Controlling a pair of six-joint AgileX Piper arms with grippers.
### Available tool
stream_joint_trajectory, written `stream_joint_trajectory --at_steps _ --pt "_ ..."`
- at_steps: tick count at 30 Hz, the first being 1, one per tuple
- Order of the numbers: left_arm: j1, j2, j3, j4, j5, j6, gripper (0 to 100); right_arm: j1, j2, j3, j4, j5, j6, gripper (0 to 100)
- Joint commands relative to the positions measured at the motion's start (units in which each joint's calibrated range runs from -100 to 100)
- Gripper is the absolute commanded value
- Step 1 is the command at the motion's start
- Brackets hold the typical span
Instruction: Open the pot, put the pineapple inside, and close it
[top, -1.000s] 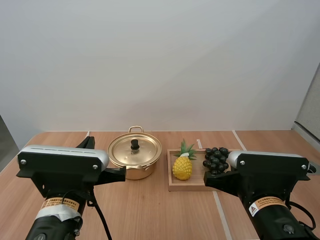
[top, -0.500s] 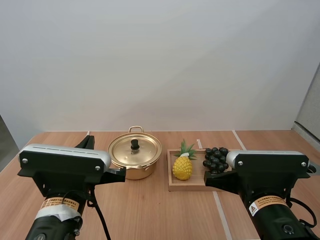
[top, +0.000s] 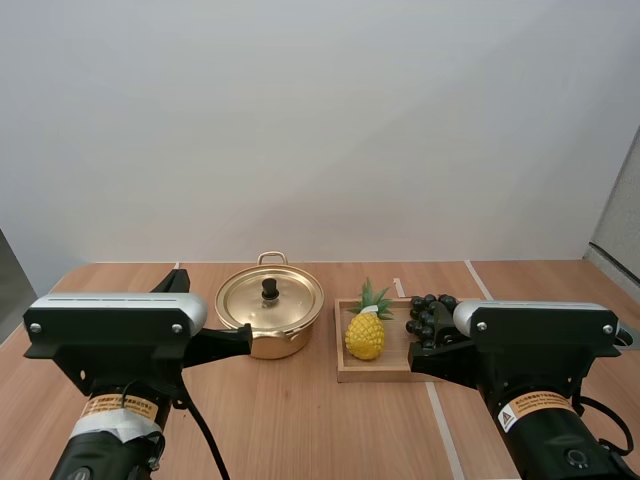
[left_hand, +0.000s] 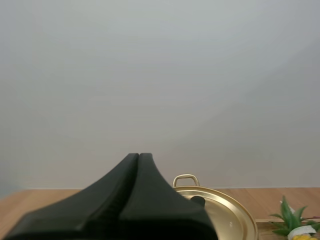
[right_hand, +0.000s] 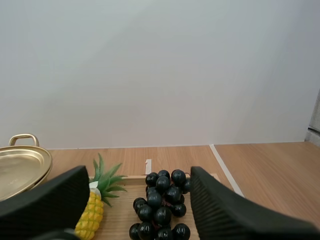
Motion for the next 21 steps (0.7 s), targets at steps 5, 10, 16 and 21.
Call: stream_joint_trajectory --at_steps 5,10,16,21 --pt "-0.26 -0.03 0.00 -0.78 5.16 -3.10 0 -0.24 -0.08 0.00 0.14 0.95 -0.27 100" --pt "-0.26 -0.03 -0.20 0.20 6.29 0.22 0 -0.24 -0.08 0.00 0.14 0.95 -0.23 100" --pt "-0.26 -0.03 -4.88 -0.78 18.50 1.02 17 -0.24 -0.08 0.00 0.14 1.40 -0.23 100" --pt "-0.26 -0.03 -8.30 -0.78 31.87 1.02 40 -0.56 -0.08 0.00 0.52 1.40 -0.14 100"
